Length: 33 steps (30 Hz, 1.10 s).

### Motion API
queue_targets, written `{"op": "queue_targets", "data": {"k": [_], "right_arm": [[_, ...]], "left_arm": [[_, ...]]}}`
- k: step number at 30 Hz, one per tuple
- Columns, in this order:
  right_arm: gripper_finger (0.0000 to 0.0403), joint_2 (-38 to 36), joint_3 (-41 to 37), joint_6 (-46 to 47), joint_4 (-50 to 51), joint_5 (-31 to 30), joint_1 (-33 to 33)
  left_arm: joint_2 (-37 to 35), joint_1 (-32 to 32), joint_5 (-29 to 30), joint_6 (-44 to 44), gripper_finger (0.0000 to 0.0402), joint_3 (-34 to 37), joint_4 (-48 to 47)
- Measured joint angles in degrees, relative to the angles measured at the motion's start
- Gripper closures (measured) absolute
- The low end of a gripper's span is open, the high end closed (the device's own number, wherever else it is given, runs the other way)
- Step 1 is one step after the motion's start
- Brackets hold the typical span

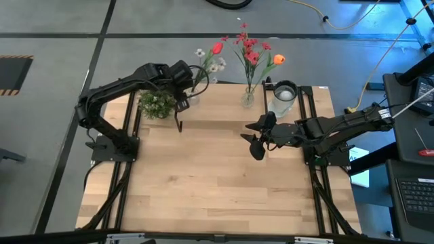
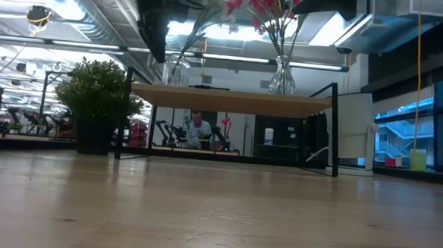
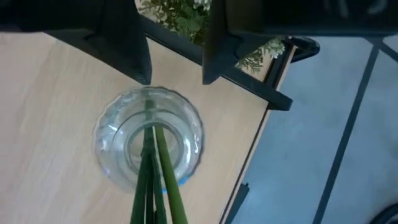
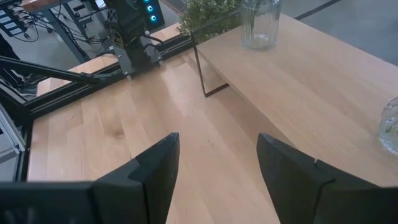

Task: Pick and place flowers into a vace then onto a shelf
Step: Put the transparent flower vase on the shelf, then return to Home Position

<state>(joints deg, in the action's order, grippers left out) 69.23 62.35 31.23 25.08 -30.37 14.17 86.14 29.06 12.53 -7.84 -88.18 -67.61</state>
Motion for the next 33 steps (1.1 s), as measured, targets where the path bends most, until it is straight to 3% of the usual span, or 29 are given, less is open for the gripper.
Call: {"op": "queue_targets", "data": {"k": [12,18,20,24,29,33], "right_arm": [[0.0186,0.0,0.0,0.0,0.0,0.0,0.0],[0.0186,0.0,0.0,-0.1,0.1,0.4,0.0],[0.0186,0.0,0.0,-0.1,0.2,3.3,0.0],[0.0186,0.0,0.0,-0.1,1.0,15.1,-1.4],[0.0186,-0.5,-2.5,-4.6,-1.9,16.0,-3.5],[0.0186,-3.7,-8.7,-6.0,-9.8,21.6,-5.8]], "left_arm": [[0.4,0.0,-0.7,0.2,0.0306,0.0,3.7],[-0.8,0.0,-1.2,1.0,0.0308,0.1,-0.5],[-2.4,0.0,-2.2,1.5,0.0309,0.1,-1.7],[-7.8,-0.2,-8.5,5.1,0.0318,0.1,0.0],[-16.1,-2.3,-16.9,9.2,0.0332,3.4,10.8],[-23.8,-5.3,-17.7,12.1,0.0341,10.1,20.3]]}}
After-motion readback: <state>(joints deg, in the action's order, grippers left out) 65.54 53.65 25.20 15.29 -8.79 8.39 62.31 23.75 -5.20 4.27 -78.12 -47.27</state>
